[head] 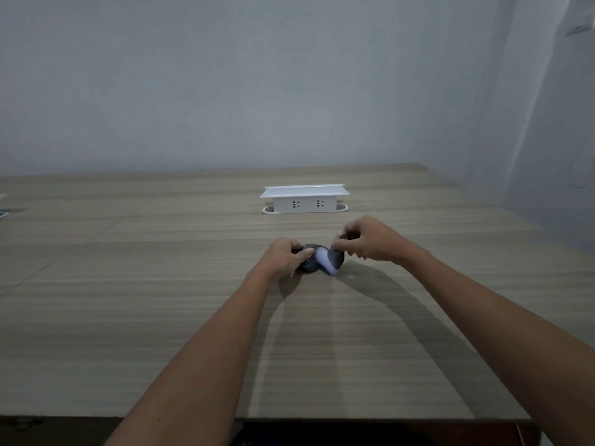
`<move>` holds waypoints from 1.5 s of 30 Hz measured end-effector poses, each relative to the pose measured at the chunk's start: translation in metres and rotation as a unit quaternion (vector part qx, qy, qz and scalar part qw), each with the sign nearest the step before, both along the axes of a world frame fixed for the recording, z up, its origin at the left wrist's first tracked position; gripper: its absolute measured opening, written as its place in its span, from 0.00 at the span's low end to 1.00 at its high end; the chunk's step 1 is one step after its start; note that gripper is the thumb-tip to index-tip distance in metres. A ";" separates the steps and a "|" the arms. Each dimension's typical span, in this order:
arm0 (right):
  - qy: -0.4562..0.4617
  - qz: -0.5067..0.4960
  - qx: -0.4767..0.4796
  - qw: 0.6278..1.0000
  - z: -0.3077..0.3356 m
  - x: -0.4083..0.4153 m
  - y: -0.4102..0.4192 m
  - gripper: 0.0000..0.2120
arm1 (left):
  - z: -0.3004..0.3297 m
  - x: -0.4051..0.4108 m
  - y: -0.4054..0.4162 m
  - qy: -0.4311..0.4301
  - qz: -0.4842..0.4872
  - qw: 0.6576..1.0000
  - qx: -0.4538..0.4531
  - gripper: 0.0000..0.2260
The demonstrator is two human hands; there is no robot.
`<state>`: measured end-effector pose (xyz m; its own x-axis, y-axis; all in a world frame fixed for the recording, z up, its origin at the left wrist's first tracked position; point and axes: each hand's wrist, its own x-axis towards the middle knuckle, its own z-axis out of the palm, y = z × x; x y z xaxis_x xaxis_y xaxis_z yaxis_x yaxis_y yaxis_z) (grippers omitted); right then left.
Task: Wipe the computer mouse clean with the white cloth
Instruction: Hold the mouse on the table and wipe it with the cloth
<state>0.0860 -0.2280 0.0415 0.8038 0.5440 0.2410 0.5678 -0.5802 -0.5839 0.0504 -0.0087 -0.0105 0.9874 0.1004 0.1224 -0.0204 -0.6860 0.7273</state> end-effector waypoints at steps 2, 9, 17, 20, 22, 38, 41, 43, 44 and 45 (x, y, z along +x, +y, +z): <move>-0.068 -0.049 -0.041 0.996 -0.003 0.009 0.000 0.08 | -0.001 0.000 0.000 0.002 0.000 1.000 -0.004 0.14; 0.019 0.016 -0.026 0.999 0.008 0.004 0.002 0.08 | 0.001 0.002 0.001 -0.002 -0.009 1.000 0.004 0.14; 0.038 0.038 -0.047 0.997 0.013 0.002 0.011 0.09 | 0.002 0.002 0.001 -0.003 -0.010 1.000 0.013 0.14; -0.040 0.000 -0.080 0.996 0.009 0.007 0.016 0.08 | 0.001 0.001 0.001 0.000 -0.007 1.000 0.003 0.14; -0.109 -0.044 -0.096 0.988 0.005 0.013 0.015 0.08 | 0.001 0.000 0.000 -0.002 -0.005 1.000 -0.003 0.13; 0.008 0.036 -0.023 0.999 0.011 0.002 0.016 0.09 | 0.003 0.001 0.001 -0.002 -0.009 1.000 -0.006 0.13; -0.117 -0.039 -0.058 0.991 0.007 0.013 0.016 0.08 | 0.002 0.001 0.000 -0.002 -0.003 1.000 -0.005 0.14; -0.109 -0.049 -0.050 0.992 0.009 0.013 0.012 0.09 | 0.002 0.000 -0.001 -0.003 0.000 1.000 -0.002 0.14; -0.071 -0.024 -0.034 0.997 0.011 0.011 0.010 0.09 | 0.002 0.001 -0.001 -0.003 0.000 1.000 0.000 0.14; -0.023 0.010 -0.019 0.999 0.012 0.007 0.010 0.09 | 0.003 0.000 -0.001 -0.004 0.000 1.000 0.002 0.14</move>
<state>0.0926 -0.2179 0.0539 0.7815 0.5690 0.2559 0.6049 -0.5906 -0.5341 0.0504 -0.0097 -0.0078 0.9865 0.0997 0.1299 -0.0259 -0.6884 0.7249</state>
